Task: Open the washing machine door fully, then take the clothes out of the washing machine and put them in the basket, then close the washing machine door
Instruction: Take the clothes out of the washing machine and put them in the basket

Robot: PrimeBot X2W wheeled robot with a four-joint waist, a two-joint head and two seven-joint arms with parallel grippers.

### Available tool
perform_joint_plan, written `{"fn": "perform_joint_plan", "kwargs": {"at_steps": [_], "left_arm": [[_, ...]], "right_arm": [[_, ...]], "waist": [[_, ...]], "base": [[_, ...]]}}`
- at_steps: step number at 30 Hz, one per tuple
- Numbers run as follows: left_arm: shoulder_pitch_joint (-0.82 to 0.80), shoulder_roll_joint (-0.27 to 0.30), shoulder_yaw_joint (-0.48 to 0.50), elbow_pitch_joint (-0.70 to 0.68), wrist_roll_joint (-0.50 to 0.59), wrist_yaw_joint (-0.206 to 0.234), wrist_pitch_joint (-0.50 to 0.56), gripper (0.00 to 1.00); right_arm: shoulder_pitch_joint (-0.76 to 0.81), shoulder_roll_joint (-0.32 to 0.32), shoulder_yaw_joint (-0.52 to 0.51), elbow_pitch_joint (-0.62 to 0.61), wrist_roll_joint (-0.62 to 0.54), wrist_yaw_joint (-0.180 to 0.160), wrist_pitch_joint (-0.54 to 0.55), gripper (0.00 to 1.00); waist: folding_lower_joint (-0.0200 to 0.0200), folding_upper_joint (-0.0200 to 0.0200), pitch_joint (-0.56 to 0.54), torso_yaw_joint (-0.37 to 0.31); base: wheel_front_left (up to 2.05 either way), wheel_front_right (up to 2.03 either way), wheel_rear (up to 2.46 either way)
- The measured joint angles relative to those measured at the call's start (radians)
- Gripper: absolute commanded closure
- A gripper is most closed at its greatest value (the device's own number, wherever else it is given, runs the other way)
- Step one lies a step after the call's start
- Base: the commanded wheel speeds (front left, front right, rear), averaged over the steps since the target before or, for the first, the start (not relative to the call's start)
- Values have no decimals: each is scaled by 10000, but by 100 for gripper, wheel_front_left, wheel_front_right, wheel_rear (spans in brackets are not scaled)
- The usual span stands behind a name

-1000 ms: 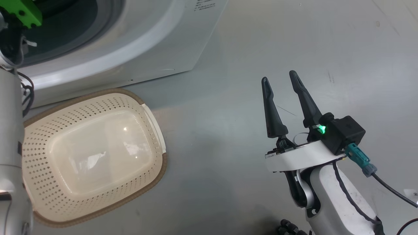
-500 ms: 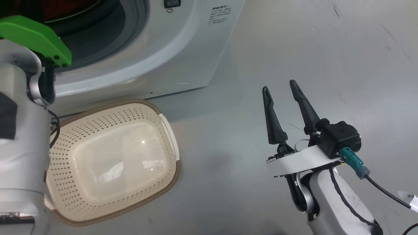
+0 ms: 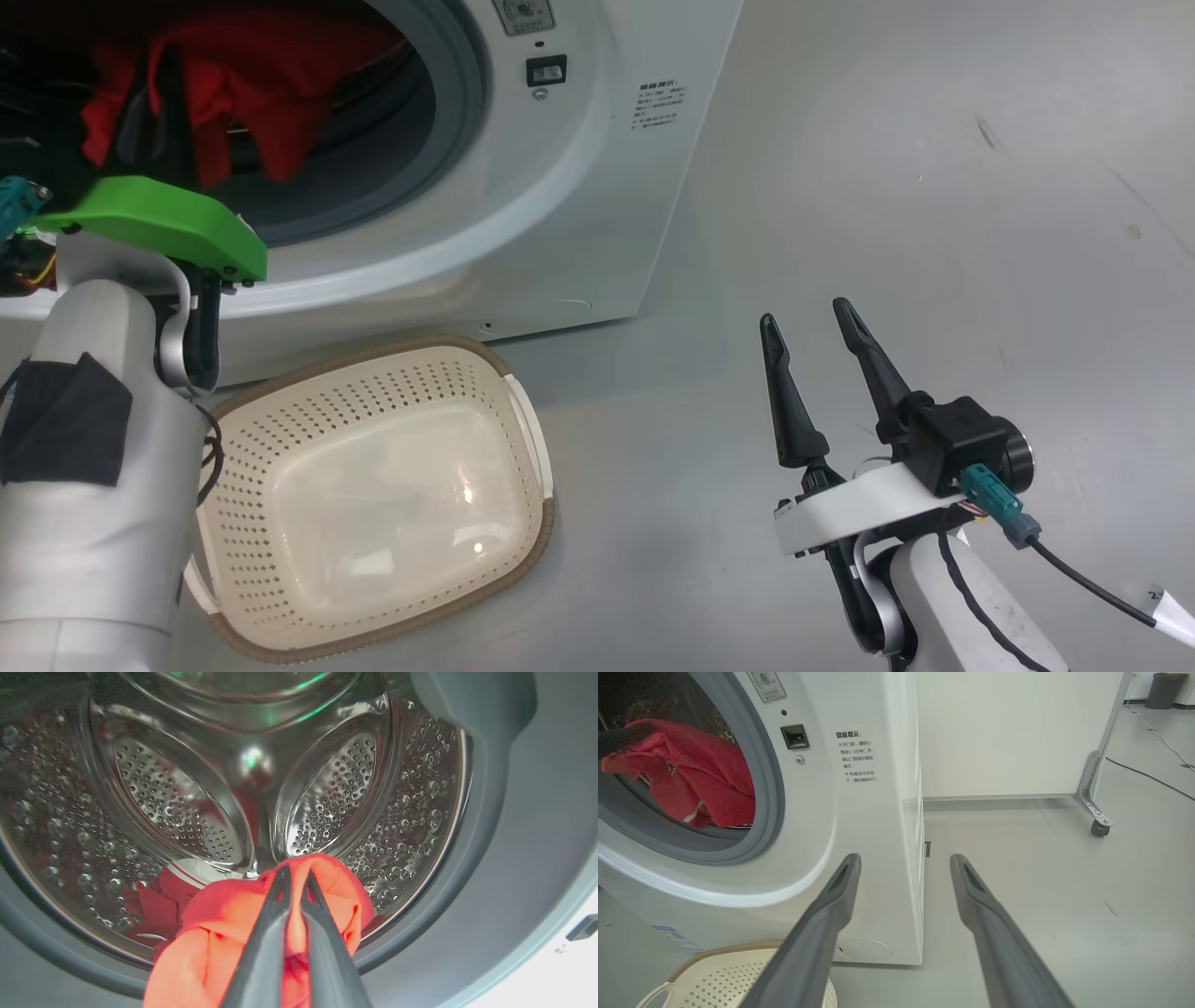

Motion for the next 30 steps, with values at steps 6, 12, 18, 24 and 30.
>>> {"fn": "perform_joint_plan", "kwargs": {"at_steps": [6,12,18,24,30], "left_arm": [[683,15,-63,-545,161,-13,-228,100],[1279,13,-35,-1496,435,176,-318,100],[1801,25,17,-2504,696,433,-345,100],[2265,84,67,-3626,945,660,-349,100],[2845,203,228,-5081,1260,888,-351,100]], "right_arm": [[361,0,-148,132,-25,52,2,0],[679,2,-309,207,-136,134,2,0],[922,2,-420,244,-196,163,2,0],[1145,4,-525,316,-293,242,2,0],[1383,6,-610,330,-336,272,2,0]], "waist": [[0,0,-619,244],[0,0,-1300,511],[0,0,-1825,706],[0,0,-2210,877],[0,0,-2517,960]], "base": [[0,0,0],[0,0,0],[0,0,0],[0,0,0],[0,0,0]]}}
